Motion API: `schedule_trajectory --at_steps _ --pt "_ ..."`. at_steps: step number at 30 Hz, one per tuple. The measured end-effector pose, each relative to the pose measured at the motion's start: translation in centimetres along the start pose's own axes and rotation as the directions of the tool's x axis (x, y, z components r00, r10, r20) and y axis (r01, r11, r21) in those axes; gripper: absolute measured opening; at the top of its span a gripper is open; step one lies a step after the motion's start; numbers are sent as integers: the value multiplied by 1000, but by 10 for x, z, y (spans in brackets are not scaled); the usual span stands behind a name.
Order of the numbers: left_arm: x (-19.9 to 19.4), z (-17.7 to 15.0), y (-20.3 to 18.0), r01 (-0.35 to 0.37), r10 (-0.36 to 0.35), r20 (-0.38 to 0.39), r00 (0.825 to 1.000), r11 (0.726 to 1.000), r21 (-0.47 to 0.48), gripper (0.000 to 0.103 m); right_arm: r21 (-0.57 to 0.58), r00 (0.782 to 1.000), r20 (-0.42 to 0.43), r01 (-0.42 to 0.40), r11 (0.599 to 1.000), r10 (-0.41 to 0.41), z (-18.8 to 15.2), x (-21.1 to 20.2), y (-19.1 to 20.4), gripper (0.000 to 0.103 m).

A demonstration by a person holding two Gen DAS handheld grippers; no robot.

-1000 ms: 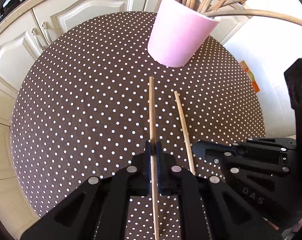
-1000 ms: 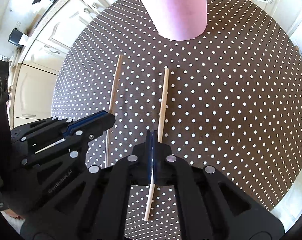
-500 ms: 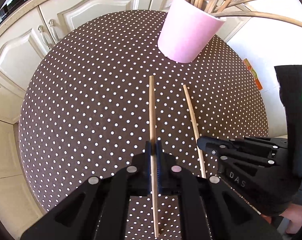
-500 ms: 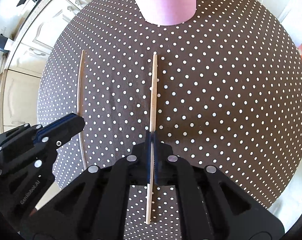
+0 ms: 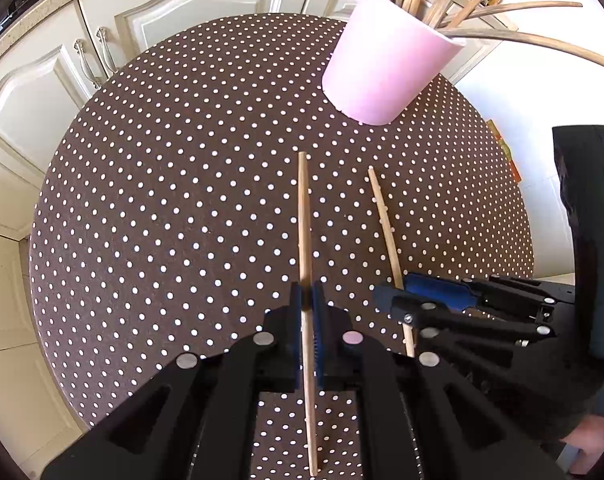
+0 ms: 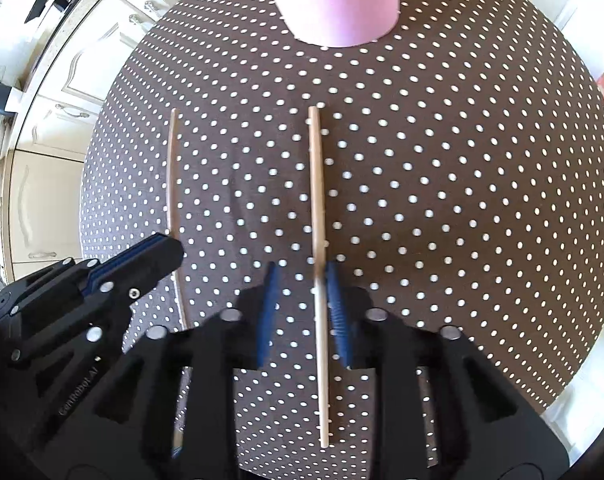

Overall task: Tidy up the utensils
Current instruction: 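Close the left gripper on one chopstick while the right gripper grasps the other, then lift the chopsticks upright with both grippers and carry them over the cup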

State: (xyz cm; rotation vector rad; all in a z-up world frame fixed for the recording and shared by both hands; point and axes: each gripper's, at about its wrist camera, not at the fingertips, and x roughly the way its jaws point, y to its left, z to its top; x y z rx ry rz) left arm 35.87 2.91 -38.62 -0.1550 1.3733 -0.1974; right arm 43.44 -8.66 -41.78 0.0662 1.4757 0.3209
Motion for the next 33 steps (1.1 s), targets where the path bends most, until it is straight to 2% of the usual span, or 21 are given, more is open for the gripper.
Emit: schedule_trajectory --at_steps 4,6,7,12,15,17,23,26,33 --pt "9 5 8 3 -3 -3 1000 1000 -4 5 -35 998 8 57 998 -57 2 5 14 26" --pt "14 6 14 3 -3 -5 1000 1000 -6 5 -71 992 18 122 990 -121 -1 7 23 10" --pt "16 6 16 4 -4 -4 1000 1000 -6 5 -91 989 25 145 985 -143 -1 8 25 6" --pt "13 3 15 5 -5 -1 1000 1000 1 5 -143 988 48 154 978 -149 -11 12 35 6" --pt "5 1 9 7 -7 13 1000 1000 14 5 -109 997 40 74 991 -70 -19 6 25 5" --pt "-2 1 6 11 -12 28 1000 1000 22 5 -94 997 60 48 994 -42 -27 -1 13 5" --pt "-21 3 -3 33 -36 81 996 999 37 5 -54 985 163 -50 997 58 -42 -38 -4 5" --pt "-35 6 -11 51 -57 124 991 997 56 5 -13 966 242 -95 995 95 -51 -63 -17 5" --pt "-71 23 -34 92 -116 234 965 990 110 5 15 911 399 -121 992 105 -59 -117 -45 5"
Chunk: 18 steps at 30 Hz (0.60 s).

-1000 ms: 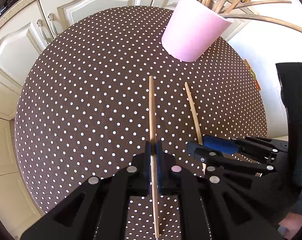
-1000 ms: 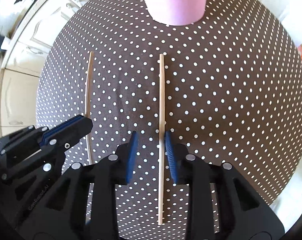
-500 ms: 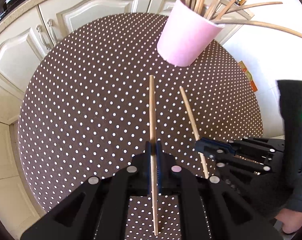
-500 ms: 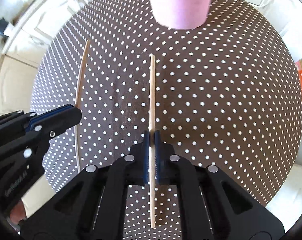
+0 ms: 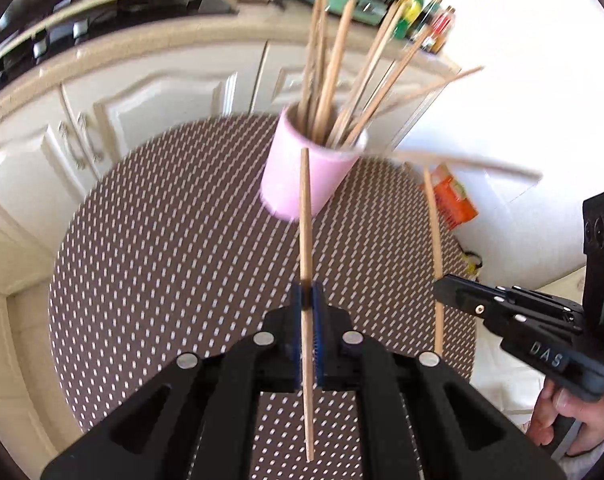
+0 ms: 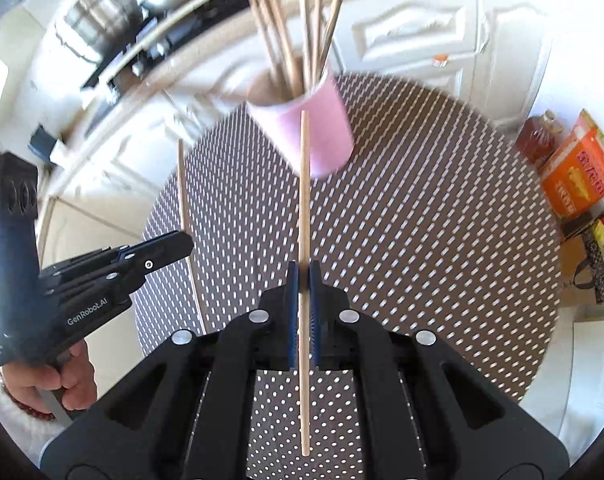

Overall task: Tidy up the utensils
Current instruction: 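Lift the chopsticks upright with both grippers and carry them over the cup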

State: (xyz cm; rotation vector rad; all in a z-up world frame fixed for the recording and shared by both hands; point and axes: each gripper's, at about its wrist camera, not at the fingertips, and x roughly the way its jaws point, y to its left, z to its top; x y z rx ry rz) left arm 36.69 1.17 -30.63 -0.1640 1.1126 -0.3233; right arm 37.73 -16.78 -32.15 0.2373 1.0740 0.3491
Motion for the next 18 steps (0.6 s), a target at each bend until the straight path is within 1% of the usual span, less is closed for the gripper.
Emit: schedule_trajectory --at_steps 2,4,6,9,10,12,14,18 --pt "-6 8 -6 7 -8 25 1000 1000 13 5 13 1000 31 -1 1000 0 11 -14 -6 5" --pt "-12 18 -11 12 -13 53 998 1000 20 5 21 998 67 0 1000 -1 15 -28 -15 5" --pt "-19 27 -16 12 -14 83 996 1000 21 5 28 995 102 -7 1000 4 28 -44 -21 5" --pt "-31 43 -19 8 -11 143 990 1000 22 5 4 984 177 -23 1000 22 47 -66 -25 5" --pt "-35 50 -20 6 -9 164 986 1000 24 5 -9 976 214 -30 999 32 56 -75 -24 5" --pt "-44 69 -23 5 -13 224 974 999 33 5 -32 966 256 -39 999 46 78 -83 -19 5" --pt "-49 85 -26 -3 -10 267 964 999 45 5 -60 948 308 -62 996 78 97 -91 -14 5" --pt "-52 121 -36 -16 -9 359 933 998 67 5 -126 921 370 -83 989 125 134 -88 -3 5"
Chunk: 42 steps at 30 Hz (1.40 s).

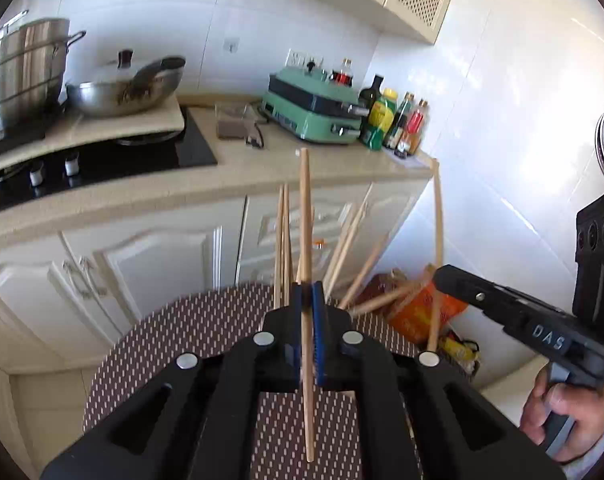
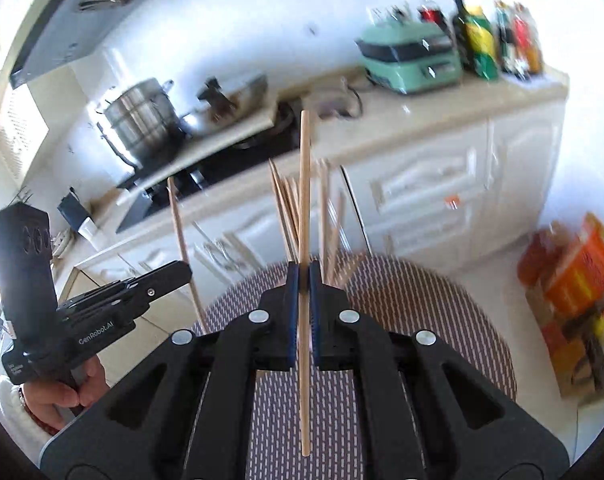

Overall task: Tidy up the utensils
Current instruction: 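Lift the chopsticks upright with both grippers and carry them over the cup, then lower the chopsticks into the pink cup and open both grippers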

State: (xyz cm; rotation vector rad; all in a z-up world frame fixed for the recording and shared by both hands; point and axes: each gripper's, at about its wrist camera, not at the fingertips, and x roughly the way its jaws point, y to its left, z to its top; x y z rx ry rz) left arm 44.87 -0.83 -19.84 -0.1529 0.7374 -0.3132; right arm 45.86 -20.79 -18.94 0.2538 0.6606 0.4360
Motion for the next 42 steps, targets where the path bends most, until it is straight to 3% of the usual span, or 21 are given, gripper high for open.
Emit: schedule_trajectory --at_steps 5,12,27,42 --pt "24 30 -5 -23 22 69 997 1000 11 5 -44 999 37 -31 999 32 26 35 3 6" --pt "53 39 2 -50 51 117 992 999 -8 5 -140 996 75 -46 989 57 31 72 6 6" --pt "83 5 9 -69 69 57 996 998 6 5 -175 992 95 -71 982 88 9 96 -2 6" --pt "69 -28 6 -44 45 -28 999 998 44 6 -207 998 21 -57 977 63 -27 63 -4 6"
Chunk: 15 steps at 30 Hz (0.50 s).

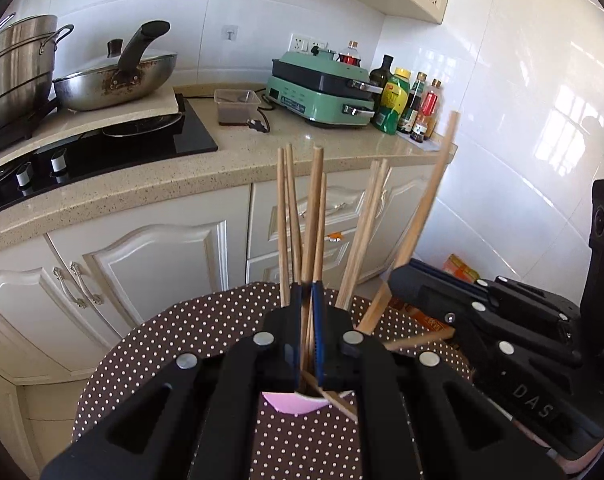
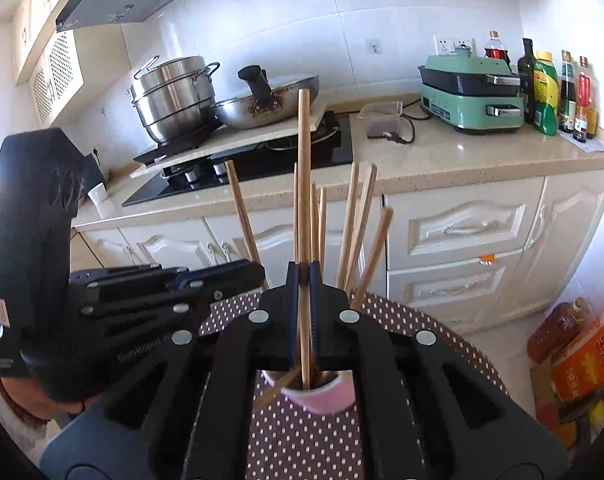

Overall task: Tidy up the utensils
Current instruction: 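Lower the chopsticks into the pink cup and open both grippers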

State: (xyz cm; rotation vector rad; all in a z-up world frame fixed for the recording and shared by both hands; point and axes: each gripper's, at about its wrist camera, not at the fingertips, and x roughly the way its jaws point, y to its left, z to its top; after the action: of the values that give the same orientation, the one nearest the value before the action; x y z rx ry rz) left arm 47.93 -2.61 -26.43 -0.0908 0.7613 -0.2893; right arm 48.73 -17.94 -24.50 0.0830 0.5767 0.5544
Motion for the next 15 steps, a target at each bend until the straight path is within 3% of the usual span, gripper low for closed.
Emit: schedule_trajectory --at_steps 4,7,15 --pt "-6 -7 2 10 -11 -28 1000 1000 -10 7 -6 999 -34 16 1000 -16 -12 -4 4 6" --pt "-13 -10 2 -6 5 -38 999 1000 -5 24 4 998 -50 27 1000 -26 -17 -4 7 6" --pt "-48 -16 9 -58 58 -27 998 998 -4 31 50 995 -98 41 998 -36 -24 -6 12 7"
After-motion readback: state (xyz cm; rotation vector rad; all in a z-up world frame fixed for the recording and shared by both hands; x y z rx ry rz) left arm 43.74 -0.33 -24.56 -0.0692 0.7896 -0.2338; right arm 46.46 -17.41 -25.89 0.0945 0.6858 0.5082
